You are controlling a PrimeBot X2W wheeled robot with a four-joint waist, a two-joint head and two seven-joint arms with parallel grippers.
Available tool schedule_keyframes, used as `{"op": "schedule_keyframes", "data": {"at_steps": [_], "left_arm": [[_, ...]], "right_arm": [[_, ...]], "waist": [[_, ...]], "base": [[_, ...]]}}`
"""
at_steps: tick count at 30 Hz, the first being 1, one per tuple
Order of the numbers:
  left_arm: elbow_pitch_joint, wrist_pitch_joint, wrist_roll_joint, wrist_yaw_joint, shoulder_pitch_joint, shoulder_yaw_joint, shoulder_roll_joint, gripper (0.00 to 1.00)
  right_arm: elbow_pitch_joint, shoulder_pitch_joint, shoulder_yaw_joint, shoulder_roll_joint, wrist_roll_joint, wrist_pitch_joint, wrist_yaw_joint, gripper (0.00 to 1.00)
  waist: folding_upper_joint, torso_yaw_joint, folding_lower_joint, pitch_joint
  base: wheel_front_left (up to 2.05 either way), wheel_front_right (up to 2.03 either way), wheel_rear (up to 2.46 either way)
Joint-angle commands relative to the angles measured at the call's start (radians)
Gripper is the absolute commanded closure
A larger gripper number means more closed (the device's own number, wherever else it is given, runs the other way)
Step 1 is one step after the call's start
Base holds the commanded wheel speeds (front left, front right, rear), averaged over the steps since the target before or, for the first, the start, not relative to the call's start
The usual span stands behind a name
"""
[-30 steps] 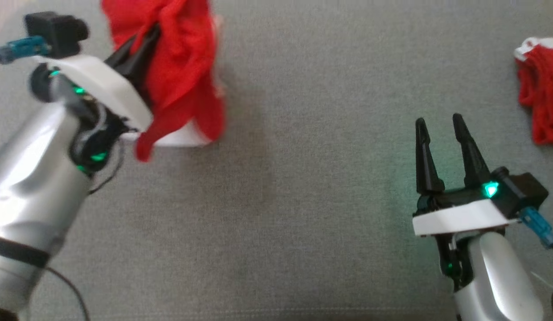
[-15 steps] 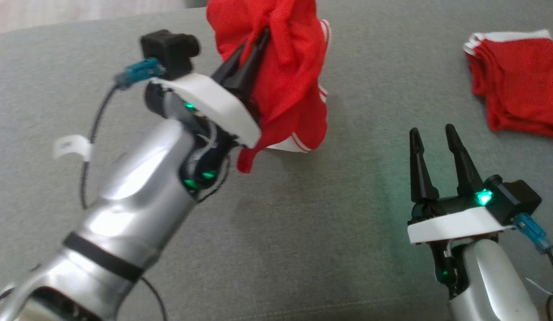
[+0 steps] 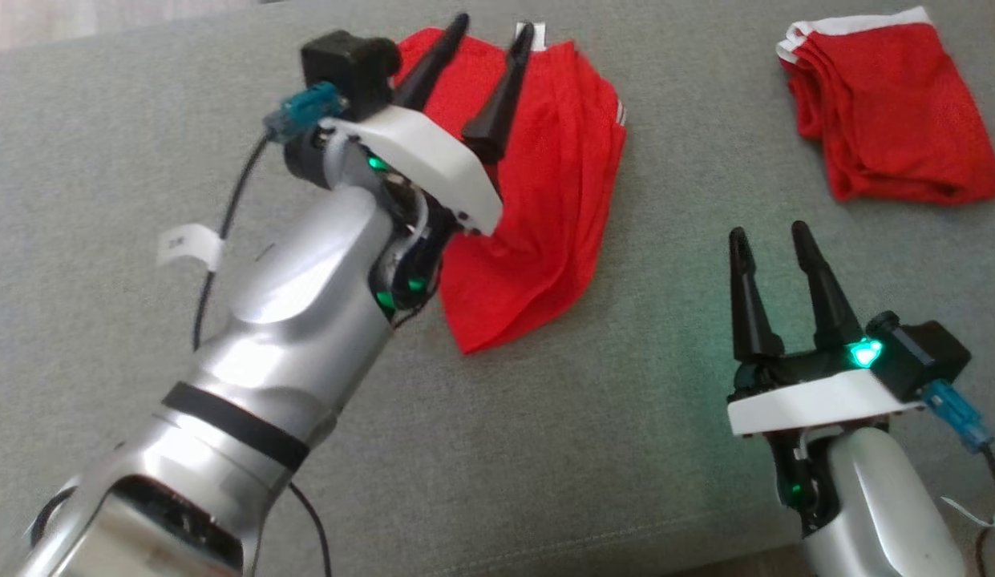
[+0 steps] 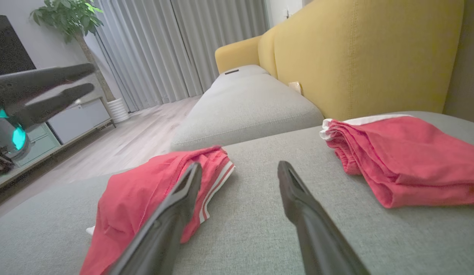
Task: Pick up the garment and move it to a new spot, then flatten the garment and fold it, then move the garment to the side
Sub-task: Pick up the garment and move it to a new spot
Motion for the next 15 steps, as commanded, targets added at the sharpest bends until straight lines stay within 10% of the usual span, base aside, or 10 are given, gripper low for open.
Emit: {"op": "schedule_keyframes", "data": {"at_steps": [1, 15], "left_arm": [[-0.034, -0.012, 0.031, -0.004, -0.035, 0.073, 0.017, 0.00], [-0.271, -0.012, 0.293, -0.021, 0.328, 0.376, 0.175, 0.00]], "right_arm": [[-0.027, -0.028, 0.010, -0.003, -0.002, -0.011, -0.001, 0.00], [-0.012, 0.003, -0.047, -0.003, -0.038, -0.011, -0.001, 0.00]], "waist": [[0.0000, 0.016, 0.0000, -0.010], [0.0000, 0.135, 0.0000, -0.099]], "base": [[0.00, 0.00, 0.00], [0.00, 0.00, 0.00]]}}
